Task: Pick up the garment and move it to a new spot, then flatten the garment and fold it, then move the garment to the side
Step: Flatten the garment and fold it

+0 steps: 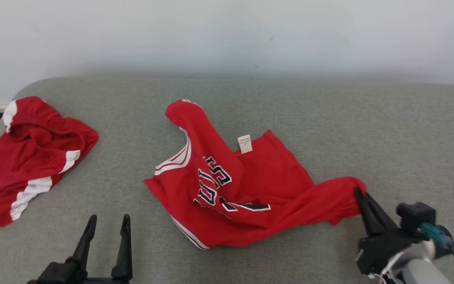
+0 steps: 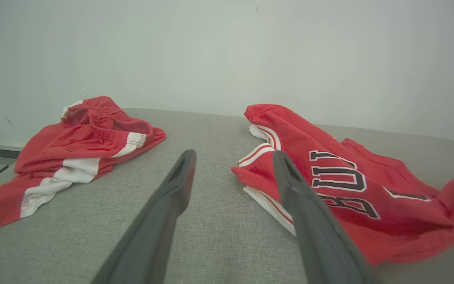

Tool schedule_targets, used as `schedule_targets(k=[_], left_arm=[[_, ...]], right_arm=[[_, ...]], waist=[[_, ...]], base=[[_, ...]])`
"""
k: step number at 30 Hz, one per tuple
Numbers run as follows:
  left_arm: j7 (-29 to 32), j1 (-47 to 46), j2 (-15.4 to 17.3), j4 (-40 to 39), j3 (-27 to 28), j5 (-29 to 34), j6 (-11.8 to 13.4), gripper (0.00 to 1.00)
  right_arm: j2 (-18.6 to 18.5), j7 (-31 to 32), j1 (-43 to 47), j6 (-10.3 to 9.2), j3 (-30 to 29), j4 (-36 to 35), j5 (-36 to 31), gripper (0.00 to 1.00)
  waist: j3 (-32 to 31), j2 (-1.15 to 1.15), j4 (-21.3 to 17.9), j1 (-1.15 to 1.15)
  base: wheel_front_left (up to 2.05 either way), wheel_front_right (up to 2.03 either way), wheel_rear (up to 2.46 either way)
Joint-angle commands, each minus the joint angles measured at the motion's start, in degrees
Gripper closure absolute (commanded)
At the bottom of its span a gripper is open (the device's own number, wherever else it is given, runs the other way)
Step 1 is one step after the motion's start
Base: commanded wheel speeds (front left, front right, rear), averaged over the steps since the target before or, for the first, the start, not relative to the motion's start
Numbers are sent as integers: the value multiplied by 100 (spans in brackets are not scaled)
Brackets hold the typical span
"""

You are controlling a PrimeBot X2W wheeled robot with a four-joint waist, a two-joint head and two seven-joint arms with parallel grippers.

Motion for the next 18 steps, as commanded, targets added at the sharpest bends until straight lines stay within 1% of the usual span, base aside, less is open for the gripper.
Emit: schedule_targets(k=[1, 3, 4, 5, 8, 13, 14, 15, 18], left_arm=[[-1, 69, -27, -19, 0, 14, 18, 0], [-1, 76, -33, -21, -3, 17, 23, 0], [-1, 84, -47, -22, 13, 14, 30, 0], [-1, 84, -47, -22, 13, 14, 30, 0], [-1, 41, -54, 10, 25, 14, 12, 0], [-1, 13, -68, 41, 54, 32, -29, 0], [-1, 28, -70, 43, 62, 40, -33, 0], [-1, 50, -71, 47, 77, 48, -32, 0], [-1, 117, -73, 70, 123, 78, -45, 0]], right_arm=[[-145, -25, 248, 4, -119, -182, -14, 100], [-215, -26, 368, 4, -215, -321, -16, 100], [-319, -26, 611, 4, -420, -559, 24, 100], [-319, -26, 611, 4, -420, -559, 24, 100], [-461, 58, 999, 4, -705, -717, 76, 100], [-394, 119, 1387, 4, -1140, -691, 184, 100], [-361, 112, 1419, 4, -1190, -686, 146, 58], [-312, 100, 1439, 4, -1218, -693, 123, 0], [-189, 35, 1423, 4, -1376, -831, -72, 0]], waist=[[-51, 0, -222, 0], [-56, 0, -266, 0], [-54, 0, -343, 0], [-54, 0, -343, 0], [-49, 0, -411, 0], [-40, 0, -455, 0], [-44, 0, -466, 0], [-48, 0, -477, 0], [-91, 0, -511, 0]], base=[[0, 0, 0], [0, 0, 0], [0, 0, 0], [0, 0, 0], [0, 0, 0], [0, 0, 0], [0, 0, 0], [0, 0, 0], [0, 0, 0]])
